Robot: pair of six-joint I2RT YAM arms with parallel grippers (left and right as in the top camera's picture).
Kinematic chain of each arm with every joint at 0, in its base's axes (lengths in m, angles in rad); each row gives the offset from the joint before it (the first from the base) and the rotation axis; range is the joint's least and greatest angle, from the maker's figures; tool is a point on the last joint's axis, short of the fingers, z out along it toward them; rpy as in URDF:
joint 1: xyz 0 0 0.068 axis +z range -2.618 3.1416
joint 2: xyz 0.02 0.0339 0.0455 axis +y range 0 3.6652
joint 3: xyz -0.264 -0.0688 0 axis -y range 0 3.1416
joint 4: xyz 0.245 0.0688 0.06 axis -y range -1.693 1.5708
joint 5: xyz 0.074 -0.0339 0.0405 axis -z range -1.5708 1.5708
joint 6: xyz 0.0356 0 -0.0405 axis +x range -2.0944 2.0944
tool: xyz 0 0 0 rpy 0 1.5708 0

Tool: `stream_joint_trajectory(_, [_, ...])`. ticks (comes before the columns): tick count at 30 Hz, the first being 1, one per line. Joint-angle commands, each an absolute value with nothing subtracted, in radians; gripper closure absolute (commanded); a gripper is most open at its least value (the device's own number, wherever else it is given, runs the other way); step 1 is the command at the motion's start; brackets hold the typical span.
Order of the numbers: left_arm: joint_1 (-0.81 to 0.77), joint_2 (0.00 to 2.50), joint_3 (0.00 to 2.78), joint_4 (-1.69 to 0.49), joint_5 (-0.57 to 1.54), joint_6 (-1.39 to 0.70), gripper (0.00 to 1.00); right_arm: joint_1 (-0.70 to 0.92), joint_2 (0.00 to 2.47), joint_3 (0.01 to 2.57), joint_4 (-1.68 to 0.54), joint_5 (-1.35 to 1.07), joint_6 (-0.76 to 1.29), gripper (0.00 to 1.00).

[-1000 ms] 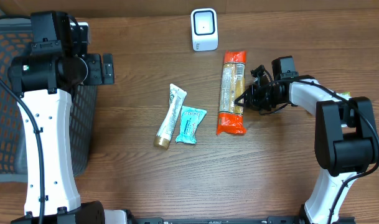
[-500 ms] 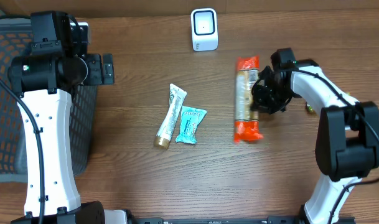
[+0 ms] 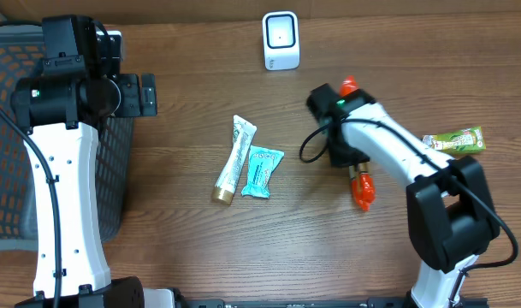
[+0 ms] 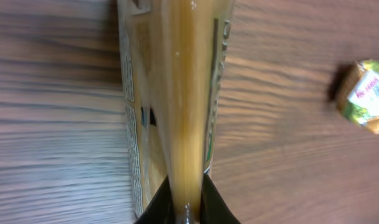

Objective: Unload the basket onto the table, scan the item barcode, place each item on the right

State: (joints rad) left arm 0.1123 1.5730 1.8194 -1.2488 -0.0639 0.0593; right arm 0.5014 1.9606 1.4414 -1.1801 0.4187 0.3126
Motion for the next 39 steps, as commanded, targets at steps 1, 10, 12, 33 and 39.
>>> stream_joint_trajectory(1, [0.118, 1.582, 1.829, -1.245, -0.055, 0.075, 0.01, 0.553, 1.938, 1.460, -1.150, 0.433, 0.333, 0.75])
stream_joint_trajectory(10, [0.118, 1.582, 1.829, -1.245, -0.055, 0.075, 0.00, 0.575, 1.938, 1.460, -1.113, 0.217, 0.228, 0.15])
stream_joint_trajectory(12, [0.118, 1.582, 1.829, -1.245, -0.055, 0.075, 0.00, 0.560, 1.937, 1.460, -1.112, 0.216, 0.228, 0.12])
stream_joint_trajectory(33, [0.118, 1.582, 1.829, -1.245, -0.055, 0.075, 0.00, 0.314, 1.931, 1.304, -1.015, -0.089, 0.096, 0.18])
stream_joint_trajectory(39, [0.118, 1.582, 1.829, -1.245, -0.055, 0.075, 0.00, 0.312, 1.931, 1.205, -0.910, -0.076, 0.097, 0.51])
